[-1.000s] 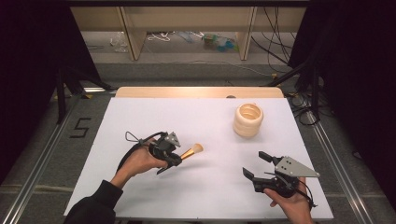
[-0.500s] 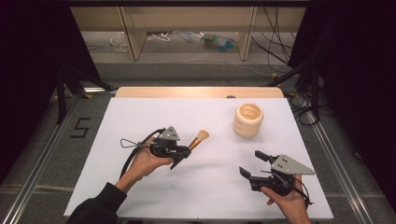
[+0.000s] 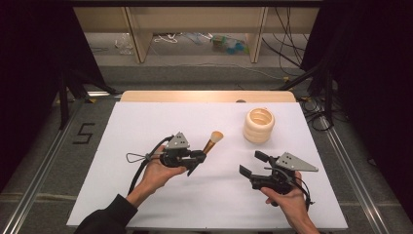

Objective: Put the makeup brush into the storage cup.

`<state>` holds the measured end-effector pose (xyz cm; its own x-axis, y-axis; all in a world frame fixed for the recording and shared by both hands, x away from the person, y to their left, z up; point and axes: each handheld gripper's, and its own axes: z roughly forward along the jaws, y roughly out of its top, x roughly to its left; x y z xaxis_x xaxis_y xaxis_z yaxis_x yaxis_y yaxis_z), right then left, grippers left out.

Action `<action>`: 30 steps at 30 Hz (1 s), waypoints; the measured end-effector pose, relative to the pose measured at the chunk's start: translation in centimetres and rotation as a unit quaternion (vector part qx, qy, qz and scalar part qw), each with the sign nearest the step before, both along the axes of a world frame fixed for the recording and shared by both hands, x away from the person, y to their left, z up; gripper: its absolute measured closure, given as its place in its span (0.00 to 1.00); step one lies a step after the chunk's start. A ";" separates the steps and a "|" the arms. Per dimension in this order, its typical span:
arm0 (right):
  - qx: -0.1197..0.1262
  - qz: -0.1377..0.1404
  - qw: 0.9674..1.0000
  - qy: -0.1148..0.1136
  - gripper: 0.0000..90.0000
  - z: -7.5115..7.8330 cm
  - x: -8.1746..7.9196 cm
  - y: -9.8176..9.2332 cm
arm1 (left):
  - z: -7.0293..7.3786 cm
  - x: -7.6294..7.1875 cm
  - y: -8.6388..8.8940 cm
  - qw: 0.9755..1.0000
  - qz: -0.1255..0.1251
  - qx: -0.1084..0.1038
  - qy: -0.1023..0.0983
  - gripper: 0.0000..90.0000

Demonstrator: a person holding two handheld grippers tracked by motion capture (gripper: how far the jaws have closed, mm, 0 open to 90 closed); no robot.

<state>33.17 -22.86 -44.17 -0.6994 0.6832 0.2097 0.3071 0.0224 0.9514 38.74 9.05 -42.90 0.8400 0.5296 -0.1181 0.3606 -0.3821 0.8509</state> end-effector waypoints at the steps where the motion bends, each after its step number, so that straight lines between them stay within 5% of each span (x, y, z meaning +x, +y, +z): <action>1: -0.004 -0.002 1.000 -0.004 0.19 0.0 0.2 0.3 | -0.1 -0.1 -0.1 1.000 0.001 -0.002 -0.004 0.82; 16: 0.033 0.039 0.999 0.017 0.29 -0.4 2.0 4.1 | -0.1 -1.1 -1.3 1.000 0.004 -0.012 -0.026 0.82; 18: 0.022 0.043 0.999 0.020 0.31 -0.3 2.2 4.2 | -0.1 -1.2 -1.4 1.000 0.005 -0.011 -0.028 0.82; 21: 0.041 0.048 0.998 0.027 0.34 -0.3 2.3 4.6 | -0.1 -1.4 -1.6 1.000 0.002 -0.013 -0.025 0.82; 28: 0.053 0.062 0.996 0.018 0.41 -0.2 2.8 5.3 | -0.1 -1.7 -2.0 0.999 -0.001 -0.013 -0.032 0.82; 29: 0.054 0.060 0.996 0.029 0.43 -0.2 2.7 5.4 | 0.0 -1.2 -1.8 0.998 -0.019 0.004 -0.064 0.82; 30: 0.062 0.061 0.996 0.029 0.44 -0.2 2.8 5.5 | 0.1 -1.2 -1.8 0.997 -0.023 0.009 -0.074 0.82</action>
